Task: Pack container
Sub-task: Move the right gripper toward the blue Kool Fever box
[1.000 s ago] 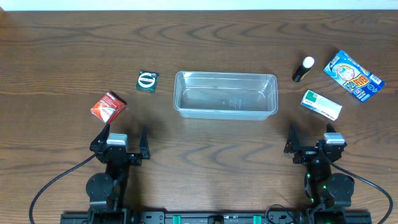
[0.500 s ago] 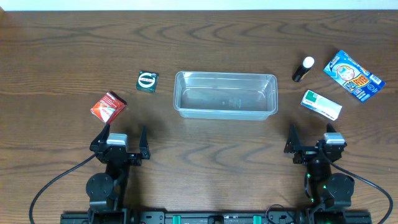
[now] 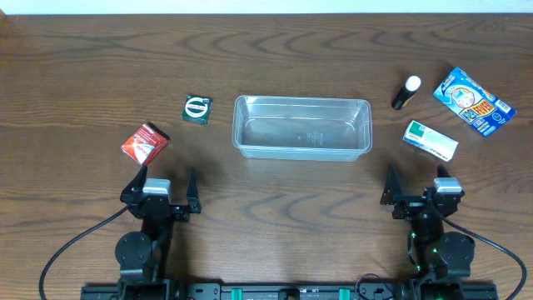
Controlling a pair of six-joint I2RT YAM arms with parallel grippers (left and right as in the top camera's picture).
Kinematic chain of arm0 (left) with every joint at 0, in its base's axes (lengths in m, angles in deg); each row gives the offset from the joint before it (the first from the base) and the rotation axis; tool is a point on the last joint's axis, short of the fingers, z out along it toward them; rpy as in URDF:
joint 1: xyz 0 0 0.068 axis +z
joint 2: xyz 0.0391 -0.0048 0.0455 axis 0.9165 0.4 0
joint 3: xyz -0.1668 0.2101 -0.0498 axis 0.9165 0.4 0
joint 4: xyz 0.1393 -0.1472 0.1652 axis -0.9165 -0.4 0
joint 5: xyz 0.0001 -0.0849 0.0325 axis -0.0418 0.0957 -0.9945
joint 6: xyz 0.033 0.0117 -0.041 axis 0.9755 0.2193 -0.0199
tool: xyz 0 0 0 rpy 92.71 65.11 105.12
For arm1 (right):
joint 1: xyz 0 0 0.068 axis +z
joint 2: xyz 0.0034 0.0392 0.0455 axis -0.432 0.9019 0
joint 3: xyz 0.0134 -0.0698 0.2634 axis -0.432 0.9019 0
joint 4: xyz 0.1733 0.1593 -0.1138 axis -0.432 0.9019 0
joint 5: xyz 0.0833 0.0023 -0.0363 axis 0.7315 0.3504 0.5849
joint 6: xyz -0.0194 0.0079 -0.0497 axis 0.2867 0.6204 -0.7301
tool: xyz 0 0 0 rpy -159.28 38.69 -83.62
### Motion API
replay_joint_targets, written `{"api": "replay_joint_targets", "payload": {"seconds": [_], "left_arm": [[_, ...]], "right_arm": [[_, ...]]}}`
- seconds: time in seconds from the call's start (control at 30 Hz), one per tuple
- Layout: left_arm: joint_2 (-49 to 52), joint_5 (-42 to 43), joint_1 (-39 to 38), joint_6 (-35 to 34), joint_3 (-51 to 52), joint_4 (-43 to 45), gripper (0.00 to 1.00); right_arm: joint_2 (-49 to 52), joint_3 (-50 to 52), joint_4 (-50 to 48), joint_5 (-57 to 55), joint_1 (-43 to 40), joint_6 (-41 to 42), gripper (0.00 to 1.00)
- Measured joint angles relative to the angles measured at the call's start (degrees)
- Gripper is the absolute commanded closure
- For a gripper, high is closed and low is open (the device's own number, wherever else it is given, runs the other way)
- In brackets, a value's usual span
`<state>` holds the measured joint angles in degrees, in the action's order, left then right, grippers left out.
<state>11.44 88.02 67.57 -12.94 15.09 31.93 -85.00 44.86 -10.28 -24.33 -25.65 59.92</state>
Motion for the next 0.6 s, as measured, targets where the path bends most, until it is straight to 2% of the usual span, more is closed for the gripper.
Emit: {"api": "replay_joint_targets", "payload": {"seconds": [0.17,0.33,0.5,0.6], "left_arm": [[0.0,0.0,0.0,0.0,0.0,0.0,0.02],[0.0,0.0,0.0,0.0,0.0,0.0,0.02],[0.0,0.0,0.0,0.0,0.0,0.0,0.02],[0.0,-0.1,0.0,0.0,0.0,0.0,0.02]], "right_arm": [[5.3,-3.0,-0.4,0.1,-0.4,0.0,0.01],[19.3,-13.4,-0.1,0.2,-2.0,0.0,0.01],[38.7,-30.3,6.7,2.1,-3.1,0.0,0.01],[52.4,-44.0,15.9,4.0,-3.1,0.0,0.01]]}}
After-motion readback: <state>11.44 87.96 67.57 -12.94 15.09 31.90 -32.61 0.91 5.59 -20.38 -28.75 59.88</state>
